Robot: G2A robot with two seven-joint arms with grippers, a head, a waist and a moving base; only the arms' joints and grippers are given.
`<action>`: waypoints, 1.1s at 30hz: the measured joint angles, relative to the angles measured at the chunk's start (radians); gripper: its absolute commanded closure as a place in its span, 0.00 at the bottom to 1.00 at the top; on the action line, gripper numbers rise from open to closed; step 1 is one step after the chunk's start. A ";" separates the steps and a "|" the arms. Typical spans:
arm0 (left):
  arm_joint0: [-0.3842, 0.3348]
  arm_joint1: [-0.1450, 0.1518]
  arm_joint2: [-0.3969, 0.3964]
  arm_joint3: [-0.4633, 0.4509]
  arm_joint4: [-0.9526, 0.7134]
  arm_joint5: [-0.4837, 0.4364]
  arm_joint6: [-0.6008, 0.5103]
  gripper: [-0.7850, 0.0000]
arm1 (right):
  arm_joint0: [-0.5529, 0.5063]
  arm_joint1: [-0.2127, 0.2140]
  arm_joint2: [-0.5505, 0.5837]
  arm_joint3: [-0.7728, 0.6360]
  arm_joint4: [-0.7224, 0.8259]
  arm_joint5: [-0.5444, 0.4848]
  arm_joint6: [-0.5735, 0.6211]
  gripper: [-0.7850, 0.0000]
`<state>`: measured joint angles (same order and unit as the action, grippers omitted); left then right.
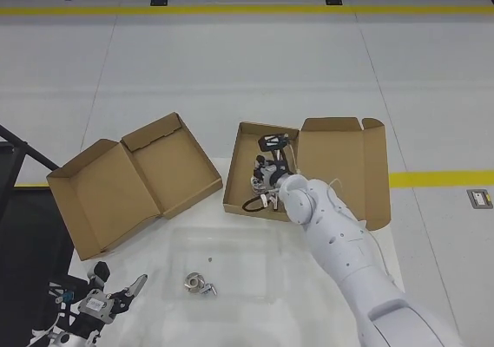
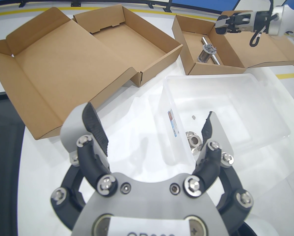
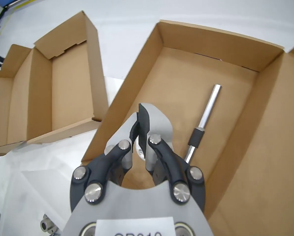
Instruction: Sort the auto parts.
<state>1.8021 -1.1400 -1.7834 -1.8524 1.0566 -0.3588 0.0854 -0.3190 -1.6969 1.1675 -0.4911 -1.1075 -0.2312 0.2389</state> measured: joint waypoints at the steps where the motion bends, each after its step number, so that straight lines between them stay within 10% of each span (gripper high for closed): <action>1: 0.000 0.000 0.000 0.000 0.000 0.000 0.000 0.00 | -0.008 0.002 -0.001 -0.017 -0.002 -0.021 0.007 1.00; 4: 0.000 0.000 0.000 0.000 0.000 0.000 0.000 0.00 | -0.031 0.007 -0.006 -0.070 -0.010 -0.040 0.044 1.00; 6: 0.000 0.000 0.000 0.000 0.000 0.000 0.000 0.00 | -0.048 0.007 -0.015 -0.112 -0.014 -0.039 0.074 0.00; 22: -0.004 0.001 -0.001 -0.012 0.021 0.000 0.014 0.00 | -0.077 0.009 -0.049 -0.166 -0.064 -0.085 0.100 0.00; 33: -0.115 0.026 -0.067 -0.087 -0.044 -0.222 -0.183 0.00 | -0.164 0.057 -0.066 -0.384 -0.238 -0.310 0.083 0.00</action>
<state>1.6875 -1.1143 -1.8501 -1.9394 1.0124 -0.5806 -0.0975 -0.4834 -1.6400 1.1017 -0.8749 -1.3459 -0.5410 0.3220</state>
